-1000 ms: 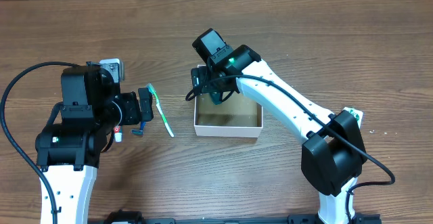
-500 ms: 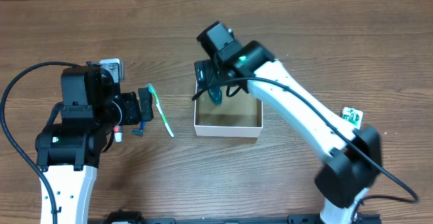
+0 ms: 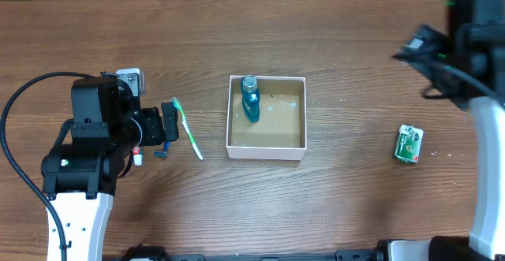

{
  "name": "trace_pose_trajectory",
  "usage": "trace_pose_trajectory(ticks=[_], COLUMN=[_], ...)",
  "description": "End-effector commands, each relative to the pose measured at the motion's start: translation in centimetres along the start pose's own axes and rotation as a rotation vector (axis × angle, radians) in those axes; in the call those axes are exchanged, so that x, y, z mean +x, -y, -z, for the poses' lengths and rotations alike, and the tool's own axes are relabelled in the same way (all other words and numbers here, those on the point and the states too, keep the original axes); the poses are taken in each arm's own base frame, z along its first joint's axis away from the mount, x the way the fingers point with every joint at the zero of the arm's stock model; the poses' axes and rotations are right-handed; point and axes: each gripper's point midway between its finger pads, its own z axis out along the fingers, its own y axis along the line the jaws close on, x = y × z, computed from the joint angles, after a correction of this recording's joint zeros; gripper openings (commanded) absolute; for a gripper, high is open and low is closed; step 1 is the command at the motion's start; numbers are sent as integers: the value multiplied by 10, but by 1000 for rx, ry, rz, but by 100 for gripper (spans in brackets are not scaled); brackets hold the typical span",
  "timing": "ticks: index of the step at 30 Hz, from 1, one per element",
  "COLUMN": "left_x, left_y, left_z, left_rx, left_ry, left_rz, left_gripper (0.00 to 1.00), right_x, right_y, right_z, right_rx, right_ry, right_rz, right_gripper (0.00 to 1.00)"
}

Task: Pack container
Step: 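Move the right gripper to the green Dettol soap bar and grasp it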

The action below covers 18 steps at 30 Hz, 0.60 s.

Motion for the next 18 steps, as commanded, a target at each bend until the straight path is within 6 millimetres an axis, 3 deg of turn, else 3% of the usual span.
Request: trace_pose_trajectory(ticks=[1,4,6,8,11,14,18], left_x=[-4,-3,-3,-3,-3,-3,-2], left_y=[5,5,5,5,5,5,5], left_z=[6,7,6,6,7,7,7], left_rx=[16,16,16,16,15,16,16], left_ry=[10,6,6,6,4,3,2], left_rz=[3,3,4,4,4,4,4], left_gripper=[100,100,100,100,100,100,100], right_x=[3,18,35,65,87,96,89], right_y=[43,58,64,81,95,105,104], right_z=[-20,-59,-91,-133,-170,-195,-212], right_rx=[106,131,130,170,151,118,82], right_ry=[-70,-157,-217,-281,-310,-303,-260], right_rz=[-119,-110,-104,-118,-107,-70,34], right_gripper=[100,100,100,100,100,100,100])
